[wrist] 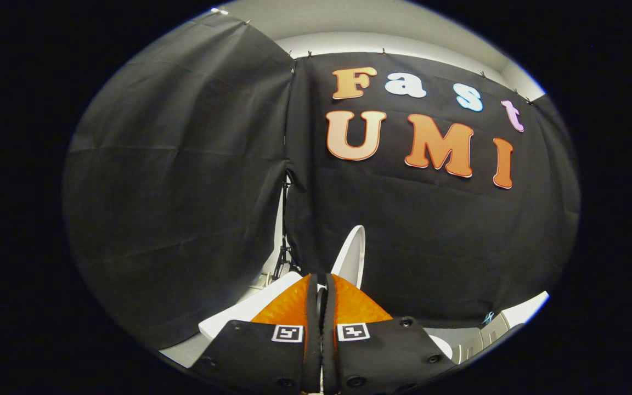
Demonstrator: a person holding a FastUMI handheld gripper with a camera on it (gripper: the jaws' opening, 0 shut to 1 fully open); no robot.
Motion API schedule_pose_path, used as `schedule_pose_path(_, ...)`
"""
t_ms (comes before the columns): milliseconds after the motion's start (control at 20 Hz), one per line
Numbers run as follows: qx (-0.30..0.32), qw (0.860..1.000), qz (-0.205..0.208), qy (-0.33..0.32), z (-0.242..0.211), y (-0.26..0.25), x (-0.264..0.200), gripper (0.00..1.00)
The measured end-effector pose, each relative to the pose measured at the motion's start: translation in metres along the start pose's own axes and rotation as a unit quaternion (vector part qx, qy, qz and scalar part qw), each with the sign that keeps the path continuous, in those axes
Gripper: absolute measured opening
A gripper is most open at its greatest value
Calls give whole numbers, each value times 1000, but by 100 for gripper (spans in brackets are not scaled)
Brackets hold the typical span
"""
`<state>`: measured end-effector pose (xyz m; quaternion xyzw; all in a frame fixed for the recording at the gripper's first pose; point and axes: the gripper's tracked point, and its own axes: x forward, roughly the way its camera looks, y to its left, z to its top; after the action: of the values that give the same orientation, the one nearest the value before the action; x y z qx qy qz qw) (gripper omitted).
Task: Open the toilet lid.
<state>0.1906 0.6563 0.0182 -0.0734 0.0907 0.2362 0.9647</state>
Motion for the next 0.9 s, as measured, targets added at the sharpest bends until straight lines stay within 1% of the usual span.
schedule_pose_path(350,-3,1000,20,6,2,51,23,9)
schedule_pose_path(450,-15,1000,15,11,3,58,24,9)
schedule_pose_path(600,-21,1000,-5,12,3,52,23,11)
schedule_pose_path(750,-4,1000,-8,6,2,44,21,17)
schedule_pose_path(900,21,1000,12,9,-1,43,16,26)
